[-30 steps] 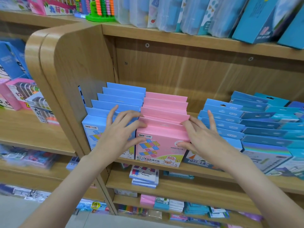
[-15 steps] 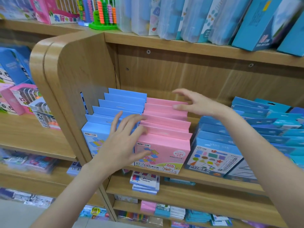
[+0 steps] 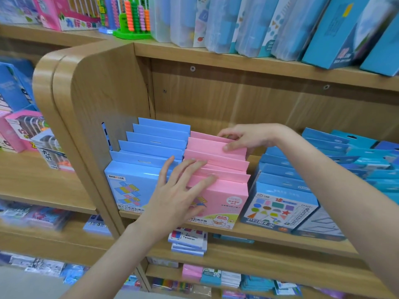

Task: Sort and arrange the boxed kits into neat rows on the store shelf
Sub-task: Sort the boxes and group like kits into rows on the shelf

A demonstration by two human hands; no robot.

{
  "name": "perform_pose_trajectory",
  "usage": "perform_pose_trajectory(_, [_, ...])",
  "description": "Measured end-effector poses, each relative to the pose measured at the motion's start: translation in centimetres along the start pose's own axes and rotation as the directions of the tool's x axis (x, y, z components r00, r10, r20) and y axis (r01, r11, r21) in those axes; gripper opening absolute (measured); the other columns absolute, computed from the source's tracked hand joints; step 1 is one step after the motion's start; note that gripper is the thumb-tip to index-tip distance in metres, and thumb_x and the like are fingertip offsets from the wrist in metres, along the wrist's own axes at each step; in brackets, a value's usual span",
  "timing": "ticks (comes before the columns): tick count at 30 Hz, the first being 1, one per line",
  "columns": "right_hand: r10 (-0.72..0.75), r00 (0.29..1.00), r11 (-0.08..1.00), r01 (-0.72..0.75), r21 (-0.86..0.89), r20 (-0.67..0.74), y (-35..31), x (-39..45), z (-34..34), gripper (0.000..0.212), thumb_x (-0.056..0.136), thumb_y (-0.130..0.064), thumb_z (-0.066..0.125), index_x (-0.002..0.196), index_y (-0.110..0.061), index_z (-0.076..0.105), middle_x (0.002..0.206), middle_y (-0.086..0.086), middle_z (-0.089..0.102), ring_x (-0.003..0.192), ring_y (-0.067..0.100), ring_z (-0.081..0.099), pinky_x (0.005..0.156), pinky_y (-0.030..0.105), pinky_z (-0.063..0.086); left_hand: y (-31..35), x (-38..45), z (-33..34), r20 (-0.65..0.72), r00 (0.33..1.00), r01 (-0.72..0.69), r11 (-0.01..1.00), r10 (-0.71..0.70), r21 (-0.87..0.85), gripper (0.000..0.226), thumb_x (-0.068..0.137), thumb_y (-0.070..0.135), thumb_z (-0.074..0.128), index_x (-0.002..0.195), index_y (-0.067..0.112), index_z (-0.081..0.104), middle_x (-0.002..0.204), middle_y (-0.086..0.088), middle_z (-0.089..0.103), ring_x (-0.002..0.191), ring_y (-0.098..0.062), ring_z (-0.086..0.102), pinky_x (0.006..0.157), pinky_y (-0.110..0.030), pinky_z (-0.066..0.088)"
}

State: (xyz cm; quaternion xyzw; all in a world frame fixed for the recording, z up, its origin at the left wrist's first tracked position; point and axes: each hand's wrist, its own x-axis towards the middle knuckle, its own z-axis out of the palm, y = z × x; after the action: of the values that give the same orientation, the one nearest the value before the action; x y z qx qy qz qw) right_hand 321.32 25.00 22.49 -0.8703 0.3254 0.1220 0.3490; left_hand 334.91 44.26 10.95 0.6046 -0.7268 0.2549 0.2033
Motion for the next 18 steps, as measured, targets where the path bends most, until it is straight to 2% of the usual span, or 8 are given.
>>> perform_pose_trajectory(3, [-0.029,0.998,0.998,0.026,-0.057,-0.051,-0.1,0.0,0.5,0.036,0.089,-0.031,0.056,0.124,-0.025,0.047,0.119,0.003,0.058,0.1,0.02,0.062,0.085,0.045,0.055,0.1,0.0,-0.1,0.019,1.0,0.019,0.999,-0.019,-0.027,0.074,0.062,0.044,0.078,0.127,0.026,0.046,0.133,-0.011,0.051,0.126,-0.027,0.036,0.108,-0.055,0.016])
perform_pose_trajectory(6, [-0.067,0.986,0.988,0.044,-0.146,-0.155,0.1,-0.2,1.1,0.047,0.086,-0.038,0.059,0.128,-0.024,0.044,0.124,0.0,0.055,0.106,0.016,0.057,0.092,0.037,0.051,0.0,0.0,-0.1,0.041,0.999,0.013,0.998,-0.01,-0.064,0.069,0.067,0.045,0.074,0.127,0.026,0.046,0.134,-0.01,0.049,0.126,-0.027,0.035,0.109,-0.053,0.014])
perform_pose_trajectory(9, [-0.118,0.945,0.988,0.08,-0.134,-0.305,1.3,-1.8,1.0,0.05,0.087,-0.031,0.059,0.131,-0.016,0.043,0.134,0.003,0.05,0.118,0.011,0.048,0.097,0.023,0.039,-0.3,-0.1,-0.5,0.039,0.999,0.017,0.99,-0.011,-0.14,0.053,0.078,0.048,0.058,0.125,0.025,0.048,0.137,-0.009,0.045,0.128,-0.026,0.035,0.111,-0.05,0.012])
perform_pose_trajectory(12, [-0.111,0.898,0.994,0.093,-0.062,-0.426,3.4,-5.1,0.1,0.043,0.088,-0.027,0.057,0.128,-0.014,0.047,0.13,0.003,0.052,0.116,0.011,0.049,0.096,0.023,0.038,0.3,-0.3,-1.0,0.019,0.997,0.071,0.972,-0.068,-0.225,0.05,0.083,0.05,0.05,0.124,0.022,0.049,0.139,-0.01,0.041,0.132,-0.025,0.032,0.113,-0.049,0.009])
perform_pose_trajectory(16, [-0.043,0.855,0.998,0.012,-0.064,-0.517,7.4,-9.2,-2.1,0.039,0.085,-0.029,0.061,0.121,-0.017,0.053,0.122,0.005,0.058,0.113,0.019,0.055,0.101,0.034,0.043,3.6,1.1,-1.3,-0.025,0.999,0.031,0.967,-0.038,-0.252,0.051,0.087,0.05,0.045,0.128,0.02,0.045,0.14,-0.009,0.04,0.133,-0.023,0.032,0.113,-0.049,0.009])
perform_pose_trajectory(18, [0.014,0.881,0.991,-0.073,-0.108,-0.473,9.0,-10.0,-2.8,0.045,0.082,-0.032,0.064,0.123,-0.017,0.051,0.122,0.003,0.057,0.11,0.016,0.055,0.097,0.028,0.041,6.4,2.2,-1.0,-0.061,0.998,-0.015,0.968,0.0,-0.249,0.049,0.086,0.046,0.049,0.126,0.018,0.046,0.138,-0.01,0.045,0.132,-0.023,0.034,0.112,-0.05,0.012])
